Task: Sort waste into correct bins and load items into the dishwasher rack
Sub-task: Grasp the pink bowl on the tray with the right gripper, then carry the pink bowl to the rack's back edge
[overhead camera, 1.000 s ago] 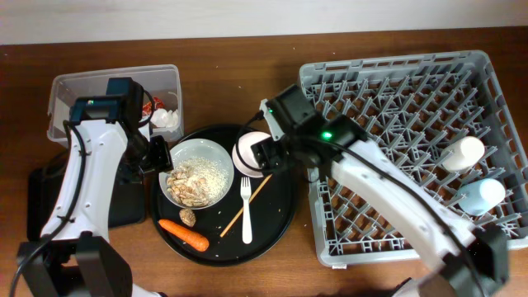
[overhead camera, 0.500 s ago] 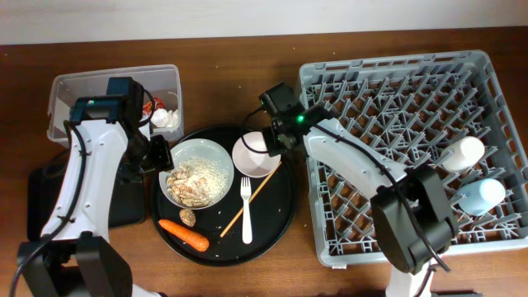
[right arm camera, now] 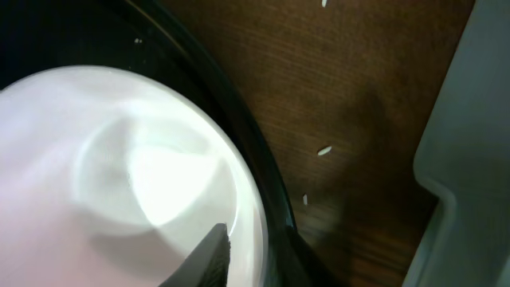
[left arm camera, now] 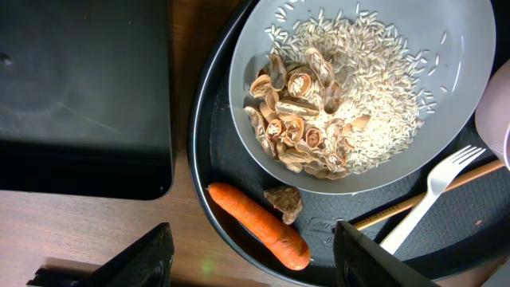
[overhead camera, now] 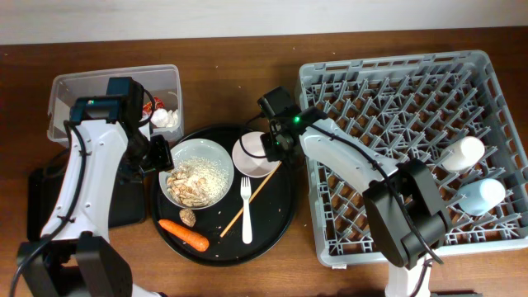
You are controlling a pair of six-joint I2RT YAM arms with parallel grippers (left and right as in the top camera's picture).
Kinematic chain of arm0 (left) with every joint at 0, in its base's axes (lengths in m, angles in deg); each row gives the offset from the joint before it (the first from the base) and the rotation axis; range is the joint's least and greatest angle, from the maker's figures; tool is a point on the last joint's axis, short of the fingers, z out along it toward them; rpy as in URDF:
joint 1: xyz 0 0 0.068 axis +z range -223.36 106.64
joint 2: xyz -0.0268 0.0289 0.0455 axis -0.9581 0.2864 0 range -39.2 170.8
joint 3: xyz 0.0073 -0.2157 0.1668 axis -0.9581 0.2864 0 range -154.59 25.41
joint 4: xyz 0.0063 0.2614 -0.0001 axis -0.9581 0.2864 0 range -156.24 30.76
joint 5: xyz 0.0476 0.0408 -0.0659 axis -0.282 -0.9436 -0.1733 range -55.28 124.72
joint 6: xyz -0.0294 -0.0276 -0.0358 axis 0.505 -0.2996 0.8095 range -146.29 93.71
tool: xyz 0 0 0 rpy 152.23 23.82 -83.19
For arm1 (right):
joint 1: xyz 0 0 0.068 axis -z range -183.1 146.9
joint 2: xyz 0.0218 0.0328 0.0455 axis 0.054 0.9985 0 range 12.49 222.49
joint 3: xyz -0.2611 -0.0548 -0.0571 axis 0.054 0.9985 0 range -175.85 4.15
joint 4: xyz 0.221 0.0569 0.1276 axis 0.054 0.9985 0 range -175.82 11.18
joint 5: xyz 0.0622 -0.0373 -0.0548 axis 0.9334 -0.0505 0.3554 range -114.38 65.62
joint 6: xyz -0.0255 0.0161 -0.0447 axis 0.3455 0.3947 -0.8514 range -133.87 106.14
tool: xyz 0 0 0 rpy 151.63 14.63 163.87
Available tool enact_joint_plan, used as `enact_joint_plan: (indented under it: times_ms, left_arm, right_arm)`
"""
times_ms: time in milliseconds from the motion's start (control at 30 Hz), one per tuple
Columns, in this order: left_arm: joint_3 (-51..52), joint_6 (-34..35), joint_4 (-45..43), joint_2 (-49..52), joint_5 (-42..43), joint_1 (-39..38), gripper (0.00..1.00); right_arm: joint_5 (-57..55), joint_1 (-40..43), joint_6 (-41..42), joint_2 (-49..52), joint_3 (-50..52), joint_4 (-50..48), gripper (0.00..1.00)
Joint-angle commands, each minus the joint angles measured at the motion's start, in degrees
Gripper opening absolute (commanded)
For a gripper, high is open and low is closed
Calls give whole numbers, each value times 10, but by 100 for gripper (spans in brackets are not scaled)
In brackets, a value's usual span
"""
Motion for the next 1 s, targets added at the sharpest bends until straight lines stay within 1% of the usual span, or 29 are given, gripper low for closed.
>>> enact_joint_plan:
  times_ms: [0, 133, 267, 400, 533, 600, 633, 700, 800, 833, 900, 933, 967]
  left_arm:
    - [-4, 4, -2, -9, -6, 2, 64]
    - [-4, 4, -2, -9, -6, 2, 64]
    - [-4, 4, -2, -9, -6, 2, 64]
    - [-3, 4, -1, -9, -6, 2, 64]
    - [-4, 4, -2, -9, -6, 2, 64]
    - [-4, 4, -2, -9, -6, 2, 64]
    - [-4, 4, -2, -9, -6, 2, 64]
    - [-4, 4, -1, -9, -6, 2, 64]
    - [-4, 4, -2, -9, -6, 2, 64]
    - [-4, 4, -2, -9, -6, 2, 64]
    - [-4, 4, -2, -9, -6, 2, 64]
    - [-4, 4, -2, -9, -6, 2, 64]
    - [-4, 4, -2, -9, -6, 2, 64]
  right_arm:
    - [3, -2, 3, 6, -7, 4, 19]
    - [3, -2, 3, 6, -7, 5, 10]
    - [3, -2, 3, 6, -7, 10, 4]
    - [-1, 0, 3, -11, -11, 18, 4]
    - [-70, 22, 0, -81, -82, 97, 4]
    - [-80, 49, -40, -135, -150, 158, 4]
    - [-94, 57, -45, -148, -167, 176, 4]
    - [-183, 86, -59, -185, -205, 225, 4]
    - [-475, 159, -51, -228, -208, 261, 4]
    - [-531, 183, -51, -228, -208, 259, 4]
    - [-578, 229, -50, -223, -202, 240, 4]
    - [-582, 250, -39, -219, -200, 234, 4]
    - [-603, 270, -9, -214, -194, 231, 4]
